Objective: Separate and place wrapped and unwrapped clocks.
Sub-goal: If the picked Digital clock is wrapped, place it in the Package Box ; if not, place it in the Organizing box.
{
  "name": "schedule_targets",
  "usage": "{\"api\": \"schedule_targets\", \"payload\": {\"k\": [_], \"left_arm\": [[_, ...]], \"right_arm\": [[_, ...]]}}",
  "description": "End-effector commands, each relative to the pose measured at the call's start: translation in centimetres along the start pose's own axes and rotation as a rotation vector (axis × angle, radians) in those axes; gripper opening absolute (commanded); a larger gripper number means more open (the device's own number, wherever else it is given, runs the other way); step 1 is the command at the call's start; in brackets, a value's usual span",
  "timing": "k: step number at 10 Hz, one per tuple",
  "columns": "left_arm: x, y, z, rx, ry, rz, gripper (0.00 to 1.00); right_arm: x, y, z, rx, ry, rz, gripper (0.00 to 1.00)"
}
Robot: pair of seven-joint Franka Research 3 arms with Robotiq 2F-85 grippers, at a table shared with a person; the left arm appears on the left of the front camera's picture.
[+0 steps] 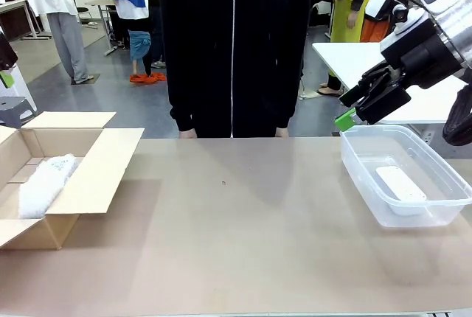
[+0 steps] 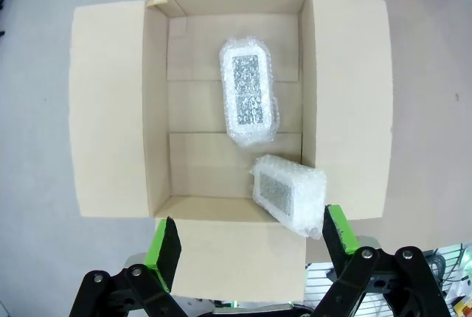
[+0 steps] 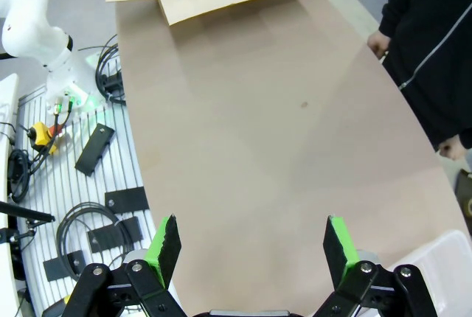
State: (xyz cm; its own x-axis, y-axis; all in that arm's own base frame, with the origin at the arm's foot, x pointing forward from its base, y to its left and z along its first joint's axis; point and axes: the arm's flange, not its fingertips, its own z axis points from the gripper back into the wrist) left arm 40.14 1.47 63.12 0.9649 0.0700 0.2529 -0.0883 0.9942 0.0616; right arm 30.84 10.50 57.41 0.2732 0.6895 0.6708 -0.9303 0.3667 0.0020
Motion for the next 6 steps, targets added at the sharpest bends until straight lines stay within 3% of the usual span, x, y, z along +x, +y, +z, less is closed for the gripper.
{"api": "schedule_targets", "payload": {"k": [1,6], "left_arm": [[-0.09,0.00,0.21,0.002,-0.004,-0.001,1.00],[-0.09,0.00,0.21,0.002,-0.004,-0.001,1.00]], "right_arm": [[0.03,-0.10,-0.16,0.026,-0.022,0.006,1.00],[0.03,-0.10,-0.16,0.026,-0.022,0.006,1.00]]}}
